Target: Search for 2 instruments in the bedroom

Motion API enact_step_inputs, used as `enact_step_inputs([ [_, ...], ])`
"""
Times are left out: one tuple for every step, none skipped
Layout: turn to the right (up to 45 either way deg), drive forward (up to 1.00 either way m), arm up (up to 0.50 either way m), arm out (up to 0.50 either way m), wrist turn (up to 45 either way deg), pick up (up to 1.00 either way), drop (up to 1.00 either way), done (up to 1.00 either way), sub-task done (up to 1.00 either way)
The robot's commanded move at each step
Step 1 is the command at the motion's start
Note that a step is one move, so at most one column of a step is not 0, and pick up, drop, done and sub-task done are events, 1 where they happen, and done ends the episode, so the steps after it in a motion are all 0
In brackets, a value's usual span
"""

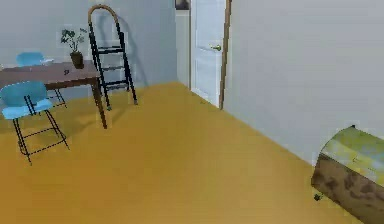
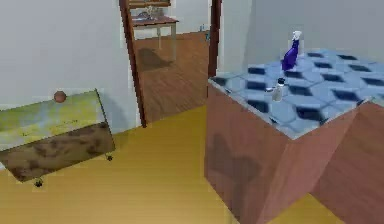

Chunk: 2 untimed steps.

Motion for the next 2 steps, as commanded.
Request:
enact_step_inputs([
  [-45.0,0.0,0.0,0.0,0.0,0.0,0.0,0.0,0.0],
  [-45.0,0.0,0.0,0.0,0.0,0.0,0.0,0.0,0.0],
])
